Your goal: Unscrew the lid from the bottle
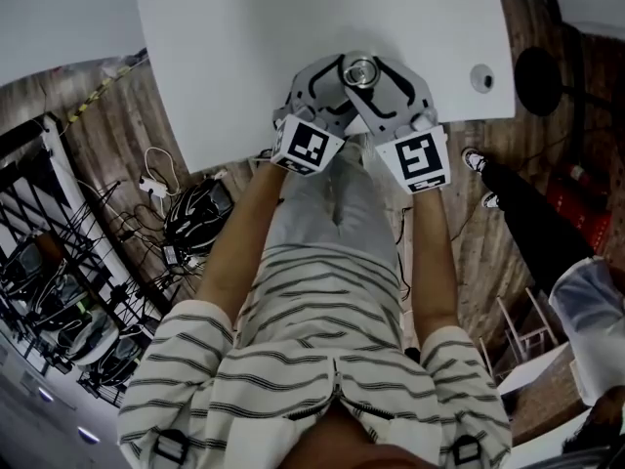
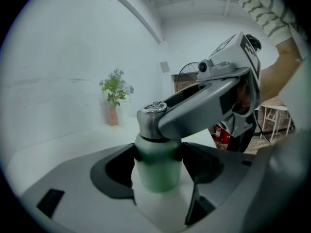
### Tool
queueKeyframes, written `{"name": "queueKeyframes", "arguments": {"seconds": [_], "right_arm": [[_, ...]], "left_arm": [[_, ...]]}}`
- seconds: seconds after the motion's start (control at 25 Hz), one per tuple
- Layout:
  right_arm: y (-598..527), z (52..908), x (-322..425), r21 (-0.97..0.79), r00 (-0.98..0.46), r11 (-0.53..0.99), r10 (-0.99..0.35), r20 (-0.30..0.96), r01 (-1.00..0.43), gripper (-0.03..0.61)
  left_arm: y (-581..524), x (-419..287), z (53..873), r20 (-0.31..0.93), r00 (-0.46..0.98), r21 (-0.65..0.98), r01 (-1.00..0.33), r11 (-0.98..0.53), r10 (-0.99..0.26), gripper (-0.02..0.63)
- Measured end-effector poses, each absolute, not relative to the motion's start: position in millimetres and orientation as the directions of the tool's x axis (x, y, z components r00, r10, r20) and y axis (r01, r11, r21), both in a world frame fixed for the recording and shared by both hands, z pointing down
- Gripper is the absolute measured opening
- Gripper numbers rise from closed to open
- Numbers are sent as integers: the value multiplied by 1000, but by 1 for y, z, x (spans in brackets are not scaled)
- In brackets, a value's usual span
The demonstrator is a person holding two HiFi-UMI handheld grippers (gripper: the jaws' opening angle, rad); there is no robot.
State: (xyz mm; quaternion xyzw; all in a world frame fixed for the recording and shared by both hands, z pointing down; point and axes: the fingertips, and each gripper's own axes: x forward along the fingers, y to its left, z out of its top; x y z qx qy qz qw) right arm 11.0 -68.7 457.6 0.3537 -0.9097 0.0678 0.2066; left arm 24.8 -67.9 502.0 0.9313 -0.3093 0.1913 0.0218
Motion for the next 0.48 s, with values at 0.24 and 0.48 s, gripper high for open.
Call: {"name": "queueKeyframes", "arguments": {"seconds": [0.24, 0.48], "right_arm": [[-68, 457, 10, 28, -732, 812, -540, 415, -583, 244], [-65, 458, 9, 40, -822, 907, -397, 409, -419, 244]], "left_arm": [[-70, 24, 500, 367, 739, -81, -580, -811, -565, 307], [-68, 24, 500, 371, 744, -81, -570, -817, -556, 307]]}}
